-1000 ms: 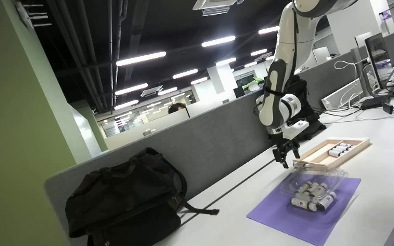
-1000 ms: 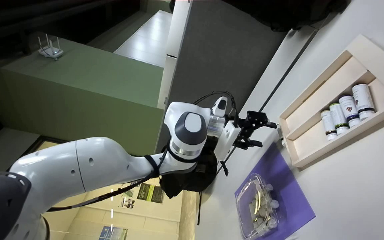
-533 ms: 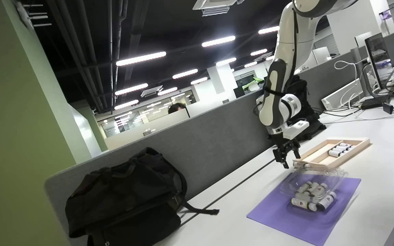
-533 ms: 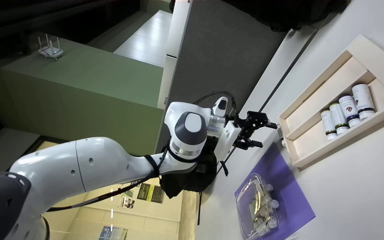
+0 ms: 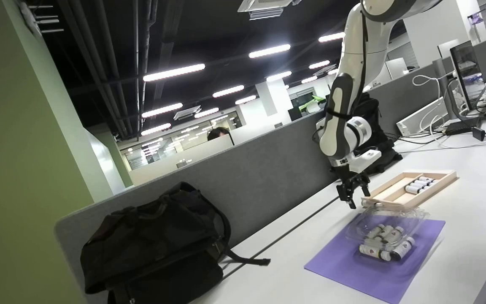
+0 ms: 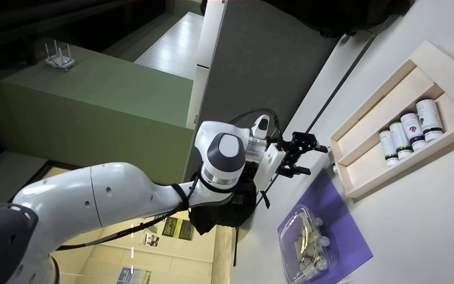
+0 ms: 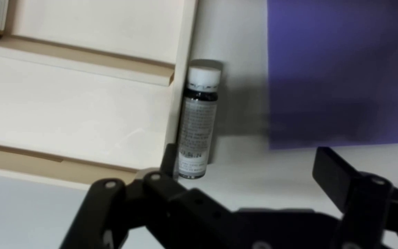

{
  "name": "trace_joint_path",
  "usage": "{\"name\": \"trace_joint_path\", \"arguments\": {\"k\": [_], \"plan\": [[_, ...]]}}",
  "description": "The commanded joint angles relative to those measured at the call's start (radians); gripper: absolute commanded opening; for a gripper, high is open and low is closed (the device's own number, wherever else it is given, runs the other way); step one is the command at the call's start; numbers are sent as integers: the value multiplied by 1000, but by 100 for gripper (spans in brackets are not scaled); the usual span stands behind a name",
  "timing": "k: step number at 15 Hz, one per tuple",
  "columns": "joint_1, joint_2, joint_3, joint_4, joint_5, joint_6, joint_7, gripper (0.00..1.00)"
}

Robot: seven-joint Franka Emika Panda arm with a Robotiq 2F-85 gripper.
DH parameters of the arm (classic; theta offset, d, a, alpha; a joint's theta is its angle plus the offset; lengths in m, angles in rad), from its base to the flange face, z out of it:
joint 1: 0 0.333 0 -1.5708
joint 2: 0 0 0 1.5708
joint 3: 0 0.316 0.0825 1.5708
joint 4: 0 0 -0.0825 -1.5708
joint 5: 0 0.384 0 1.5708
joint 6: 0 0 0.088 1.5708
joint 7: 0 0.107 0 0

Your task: Pick up the white object on the table and place it on the lower segment of the tray

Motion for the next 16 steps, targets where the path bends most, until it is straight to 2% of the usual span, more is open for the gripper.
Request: {"name": "trace_joint_path", "arguments": {"k": [1, 8, 11, 16], "plan": [[-10, 6, 12, 2, 6, 30, -17, 100], [-21, 18, 28, 2, 8, 69, -54, 100], [3, 10, -1, 0, -2, 14, -15, 100], [0, 13, -1, 2, 4, 18, -12, 100]]}}
